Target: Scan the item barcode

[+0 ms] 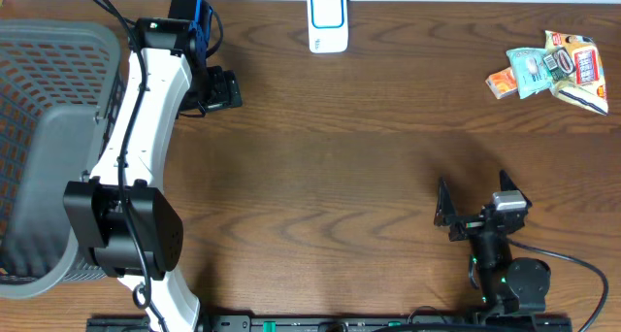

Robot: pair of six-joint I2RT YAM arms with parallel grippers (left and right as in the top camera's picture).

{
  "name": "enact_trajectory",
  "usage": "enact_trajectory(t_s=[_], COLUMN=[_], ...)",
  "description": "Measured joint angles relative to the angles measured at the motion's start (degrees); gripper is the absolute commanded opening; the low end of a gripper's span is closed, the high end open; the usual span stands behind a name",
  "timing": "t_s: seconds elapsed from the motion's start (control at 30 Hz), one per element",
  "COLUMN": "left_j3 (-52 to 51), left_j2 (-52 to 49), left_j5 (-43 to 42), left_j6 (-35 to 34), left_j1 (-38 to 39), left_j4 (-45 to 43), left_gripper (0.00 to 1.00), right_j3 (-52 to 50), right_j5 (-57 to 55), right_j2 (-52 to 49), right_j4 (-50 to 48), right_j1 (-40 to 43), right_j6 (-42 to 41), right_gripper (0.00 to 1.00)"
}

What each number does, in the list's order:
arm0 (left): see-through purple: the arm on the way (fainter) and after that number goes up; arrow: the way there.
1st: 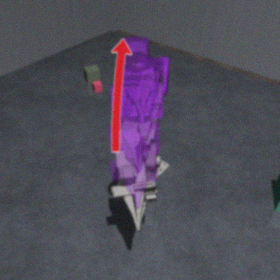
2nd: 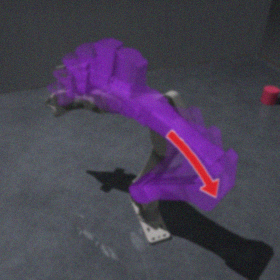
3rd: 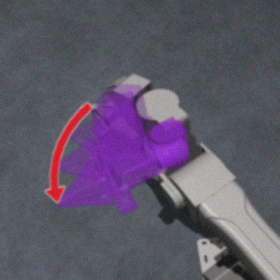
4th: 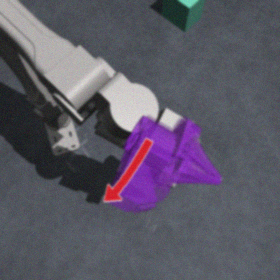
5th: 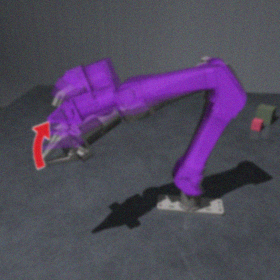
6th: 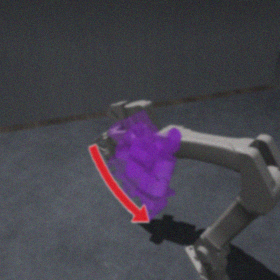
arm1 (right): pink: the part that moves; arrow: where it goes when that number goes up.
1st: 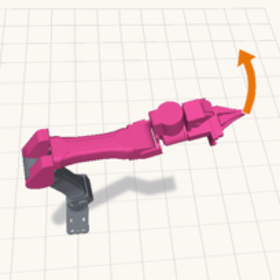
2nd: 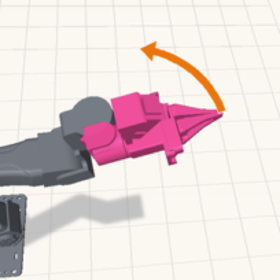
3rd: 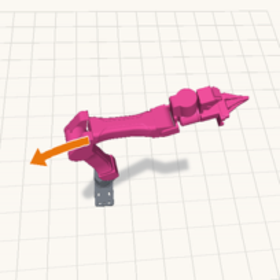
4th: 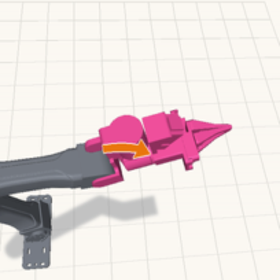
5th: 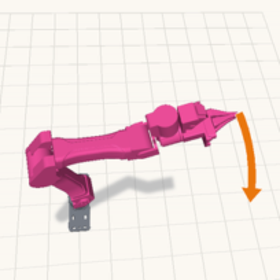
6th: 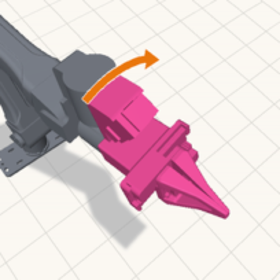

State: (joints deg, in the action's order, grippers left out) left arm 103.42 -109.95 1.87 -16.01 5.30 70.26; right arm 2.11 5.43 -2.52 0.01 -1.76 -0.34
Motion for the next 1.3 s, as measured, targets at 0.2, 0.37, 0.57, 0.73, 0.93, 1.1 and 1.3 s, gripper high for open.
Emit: enact_trajectory(t_s=[0.2,0.37,0.57,0.73,0.93,1.1,1.3], left_j3=[0.0,0.0,0.0,0.0,0.0,0.0,0.0], left_j2=[0.0,0.0,0.0,0.0,0.0,0.0,0.0], left_j5=[0.0,0.0,0.0,0.0,0.0,0.0,0.0], left_j6=[0.0,0.0,0.0,0.0,0.0,0.0,0.0], left_j1=[0.0,0.0,0.0,0.0,0.0,0.0,0.0], left_j4=[0.0,0.0,0.0,0.0,0.0,0.0,0.0], left_gripper=[0.98,0.98,0.98,0.98,0.98,0.98,0.98], right_j3=[-1.6,-1.6,-1.7,-1.7,-1.7,-1.7,-1.7], right_j5=[-0.4,-2.2,-4.0,-4.3,-4.4,-4.4,-4.4], right_j2=[1.6,1.8,1.8,1.8,1.8,1.8,1.8], right_j4=[-0.2,2.6,4.1,4.1,4.1,4.1,4.1], right_j1=[0.0,0.0,0.0,0.6,0.7,0.7,0.7], right_j6=[0.0,0.0,-0.9,-0.9,-1.0,-1.1,-1.2], right_gripper=[0.99,0.99,0.99,0.99,0.99,0.99,0.99])
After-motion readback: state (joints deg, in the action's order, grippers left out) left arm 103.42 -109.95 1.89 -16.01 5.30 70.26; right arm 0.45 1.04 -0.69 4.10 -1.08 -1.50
